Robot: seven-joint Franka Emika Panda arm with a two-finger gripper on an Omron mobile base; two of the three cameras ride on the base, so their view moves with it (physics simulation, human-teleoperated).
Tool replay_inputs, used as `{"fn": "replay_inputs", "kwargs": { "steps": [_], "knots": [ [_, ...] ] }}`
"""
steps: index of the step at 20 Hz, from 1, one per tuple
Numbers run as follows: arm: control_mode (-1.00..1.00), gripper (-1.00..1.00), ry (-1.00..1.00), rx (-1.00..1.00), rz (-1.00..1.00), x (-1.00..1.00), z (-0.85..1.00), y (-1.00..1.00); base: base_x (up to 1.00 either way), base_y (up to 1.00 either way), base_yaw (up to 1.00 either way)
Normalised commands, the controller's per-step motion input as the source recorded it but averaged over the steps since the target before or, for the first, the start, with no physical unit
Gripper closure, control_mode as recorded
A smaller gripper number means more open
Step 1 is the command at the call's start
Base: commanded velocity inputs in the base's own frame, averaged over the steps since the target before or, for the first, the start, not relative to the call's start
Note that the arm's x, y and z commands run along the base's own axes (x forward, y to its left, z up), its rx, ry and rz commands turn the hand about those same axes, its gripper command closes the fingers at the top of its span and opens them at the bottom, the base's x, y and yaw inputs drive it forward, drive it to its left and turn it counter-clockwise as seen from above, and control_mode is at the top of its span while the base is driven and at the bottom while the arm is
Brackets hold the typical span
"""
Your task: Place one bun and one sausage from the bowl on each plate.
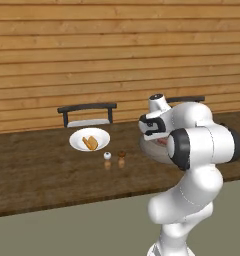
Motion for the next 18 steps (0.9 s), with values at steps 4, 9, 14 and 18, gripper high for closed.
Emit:
{"fn": "replay_inputs", "kwargs": {
  "steps": [4, 9, 14, 18],
  "knots": [
    [-1.00, 1.00, -0.03, -0.01, 0.08, -0.17, -0.76, -0.15, 0.00, 0.00, 0.00],
    [-1.00, 1.00, -0.05, 0.00, 0.08, -0.19, -0.67, -0.17, 0.00, 0.00, 0.00],
    [-1.00, 1.00, -0.10, -0.01, 0.04, -0.43, -0.19, -0.03, 0.00, 0.00, 0.00],
    [-1.00, 1.00, -0.31, 0.00, 0.00, -0.55, 0.99, 0.18, 0.00, 0.00, 0.00]
  ]
}}
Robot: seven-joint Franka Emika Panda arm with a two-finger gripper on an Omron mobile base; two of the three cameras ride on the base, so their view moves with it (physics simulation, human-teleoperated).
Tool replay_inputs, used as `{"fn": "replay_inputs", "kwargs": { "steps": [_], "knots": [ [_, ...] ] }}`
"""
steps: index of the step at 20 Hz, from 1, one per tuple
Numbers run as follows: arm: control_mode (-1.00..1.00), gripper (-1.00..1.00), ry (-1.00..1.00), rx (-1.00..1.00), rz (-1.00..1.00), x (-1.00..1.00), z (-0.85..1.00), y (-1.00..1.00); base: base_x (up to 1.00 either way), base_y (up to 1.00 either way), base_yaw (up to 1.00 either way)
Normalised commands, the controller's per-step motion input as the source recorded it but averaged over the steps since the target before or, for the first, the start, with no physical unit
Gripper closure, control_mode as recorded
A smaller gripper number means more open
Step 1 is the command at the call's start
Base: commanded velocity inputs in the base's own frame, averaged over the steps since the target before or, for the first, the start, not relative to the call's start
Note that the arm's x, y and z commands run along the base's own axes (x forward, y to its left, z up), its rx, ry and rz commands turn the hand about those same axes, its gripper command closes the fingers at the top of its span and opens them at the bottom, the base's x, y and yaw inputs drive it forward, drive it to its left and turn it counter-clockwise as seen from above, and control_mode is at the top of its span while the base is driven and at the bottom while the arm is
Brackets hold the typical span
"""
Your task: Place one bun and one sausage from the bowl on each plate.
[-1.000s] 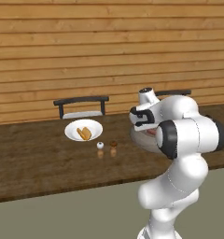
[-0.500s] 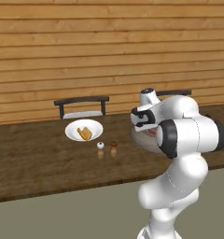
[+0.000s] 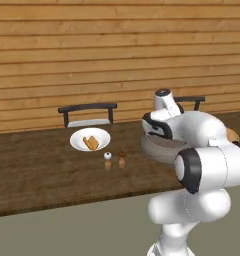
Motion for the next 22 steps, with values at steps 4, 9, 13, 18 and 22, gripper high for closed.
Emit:
{"fn": "replay_inputs", "kwargs": {
  "steps": [4, 9, 13, 18, 22],
  "knots": [
    [-1.00, 1.00, -0.26, 0.00, 0.00, -0.14, 0.99, 0.82, 0.00, 0.00, 0.00],
    [-1.00, 1.00, -0.15, 0.06, 0.00, 0.27, 0.32, 1.00, 0.00, 0.00, 0.00],
    [-1.00, 1.00, -0.02, 0.15, 0.00, 0.72, 0.00, 1.00, 0.00, 0.00, 0.00],
    [-1.00, 1.00, 0.13, 0.22, 0.00, 0.95, -0.12, 1.00, 0.00, 0.00, 0.00],
    [-1.00, 1.00, 0.35, 0.00, 0.00, 0.86, -0.04, 1.00, 0.00, 0.00, 0.00]
  ]
}}
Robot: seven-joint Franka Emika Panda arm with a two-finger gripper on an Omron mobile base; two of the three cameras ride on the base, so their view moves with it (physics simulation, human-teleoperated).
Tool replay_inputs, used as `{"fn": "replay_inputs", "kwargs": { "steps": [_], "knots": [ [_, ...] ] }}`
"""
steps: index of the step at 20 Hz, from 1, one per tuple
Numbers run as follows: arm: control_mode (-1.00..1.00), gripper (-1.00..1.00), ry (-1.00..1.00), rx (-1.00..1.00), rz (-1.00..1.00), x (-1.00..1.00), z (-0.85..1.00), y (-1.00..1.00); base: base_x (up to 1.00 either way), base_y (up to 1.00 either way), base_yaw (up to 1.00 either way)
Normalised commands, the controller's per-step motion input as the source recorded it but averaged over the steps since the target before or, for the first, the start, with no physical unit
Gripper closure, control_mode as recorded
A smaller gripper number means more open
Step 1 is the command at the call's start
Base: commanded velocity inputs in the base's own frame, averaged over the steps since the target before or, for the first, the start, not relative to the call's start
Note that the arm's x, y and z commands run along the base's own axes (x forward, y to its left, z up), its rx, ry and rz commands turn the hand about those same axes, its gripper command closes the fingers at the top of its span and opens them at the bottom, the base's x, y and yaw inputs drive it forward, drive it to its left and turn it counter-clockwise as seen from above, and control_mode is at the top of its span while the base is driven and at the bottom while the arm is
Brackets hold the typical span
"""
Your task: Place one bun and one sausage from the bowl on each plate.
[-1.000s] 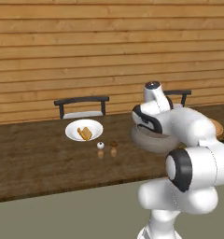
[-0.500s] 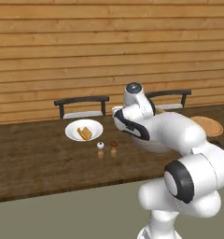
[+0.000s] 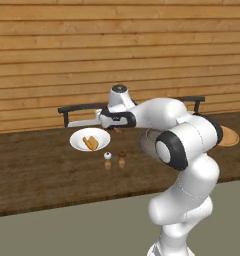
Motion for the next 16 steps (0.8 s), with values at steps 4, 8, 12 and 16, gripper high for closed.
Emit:
{"fn": "replay_inputs", "kwargs": {
  "steps": [4, 8, 12, 16],
  "knots": [
    [-1.00, 1.00, 0.14, -0.10, 0.00, 0.19, -0.40, 0.26, 0.00, 0.00, 0.00],
    [-1.00, 1.00, 0.02, -0.08, 0.00, 0.33, -0.75, 0.24, 0.00, 0.00, 0.00],
    [-1.00, 1.00, 0.00, -0.01, 0.00, 0.64, -0.67, 0.36, 0.00, 0.00, 0.00],
    [-1.00, -1.00, 0.01, -0.04, 0.00, 0.75, -0.58, 0.27, 0.00, 0.00, 0.00]
  ]
}}
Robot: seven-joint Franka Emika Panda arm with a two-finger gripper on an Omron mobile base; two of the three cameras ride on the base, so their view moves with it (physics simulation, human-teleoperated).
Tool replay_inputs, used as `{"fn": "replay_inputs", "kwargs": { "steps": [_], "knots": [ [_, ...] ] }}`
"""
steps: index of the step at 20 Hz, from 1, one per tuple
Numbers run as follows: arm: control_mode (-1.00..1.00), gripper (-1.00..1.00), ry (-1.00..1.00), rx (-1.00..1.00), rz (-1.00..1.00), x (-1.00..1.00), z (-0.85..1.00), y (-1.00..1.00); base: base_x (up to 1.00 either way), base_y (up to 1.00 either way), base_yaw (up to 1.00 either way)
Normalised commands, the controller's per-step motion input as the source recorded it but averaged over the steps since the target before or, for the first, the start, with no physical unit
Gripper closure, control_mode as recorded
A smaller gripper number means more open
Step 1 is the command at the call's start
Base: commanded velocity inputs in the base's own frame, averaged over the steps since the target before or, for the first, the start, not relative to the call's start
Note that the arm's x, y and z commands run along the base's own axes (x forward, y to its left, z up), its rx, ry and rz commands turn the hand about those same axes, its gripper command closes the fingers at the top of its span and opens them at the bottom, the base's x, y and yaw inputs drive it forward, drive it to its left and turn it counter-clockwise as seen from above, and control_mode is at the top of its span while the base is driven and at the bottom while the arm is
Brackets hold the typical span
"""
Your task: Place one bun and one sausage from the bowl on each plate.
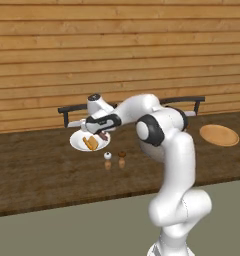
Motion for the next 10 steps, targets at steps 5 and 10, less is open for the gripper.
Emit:
{"fn": "replay_inputs", "kwargs": {
  "steps": [5, 10],
  "knots": [
    [-1.00, -1.00, 0.02, -0.02, 0.00, 0.43, -0.20, 0.01, 0.00, 0.00, 0.00],
    [-1.00, -1.00, 0.05, 0.00, 0.00, 0.04, 0.29, 0.00, 0.00, 0.00, 0.00]
  ]
}}
